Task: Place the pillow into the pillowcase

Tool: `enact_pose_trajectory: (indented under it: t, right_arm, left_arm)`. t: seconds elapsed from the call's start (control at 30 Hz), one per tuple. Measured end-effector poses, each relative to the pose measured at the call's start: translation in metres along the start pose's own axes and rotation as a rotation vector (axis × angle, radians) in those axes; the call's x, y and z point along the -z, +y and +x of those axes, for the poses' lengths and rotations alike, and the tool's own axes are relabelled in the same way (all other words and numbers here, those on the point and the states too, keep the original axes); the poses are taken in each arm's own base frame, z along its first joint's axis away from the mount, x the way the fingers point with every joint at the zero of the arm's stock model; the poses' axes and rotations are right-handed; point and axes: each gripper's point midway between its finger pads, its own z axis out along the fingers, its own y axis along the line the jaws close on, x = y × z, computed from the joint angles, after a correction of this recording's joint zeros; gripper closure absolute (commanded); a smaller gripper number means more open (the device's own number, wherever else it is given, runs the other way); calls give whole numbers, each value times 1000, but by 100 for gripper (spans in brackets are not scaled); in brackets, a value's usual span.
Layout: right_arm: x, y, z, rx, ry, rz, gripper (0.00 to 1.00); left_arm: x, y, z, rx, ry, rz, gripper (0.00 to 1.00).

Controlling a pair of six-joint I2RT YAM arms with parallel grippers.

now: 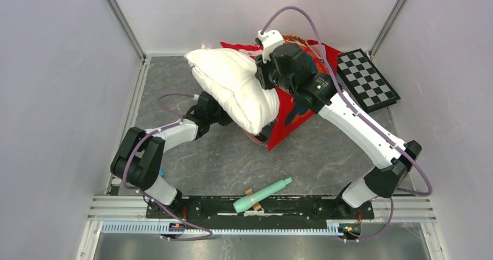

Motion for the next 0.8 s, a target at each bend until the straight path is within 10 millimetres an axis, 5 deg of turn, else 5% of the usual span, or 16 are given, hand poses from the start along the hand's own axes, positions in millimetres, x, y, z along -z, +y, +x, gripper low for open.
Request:
enact_pose_trajectory:
  t: [0.1,0.2,0.57,0.8]
  right_arm:
    - [2,5,21,-9,16,-36,30]
    - [2,7,31,-5,21,-50,22]
    - [48,-3,6,-33,-100,-53,23]
    - [67,-21,-7,-52,-166,22,38]
  left_arm:
    - [0,-2,0,14,5,-4,97]
    - [-1,-2,-1,31,7,-9,98]
    - [-4,-2,-1,47,20,-42,98]
    - [-4,-5,-3,47,20,-44,98]
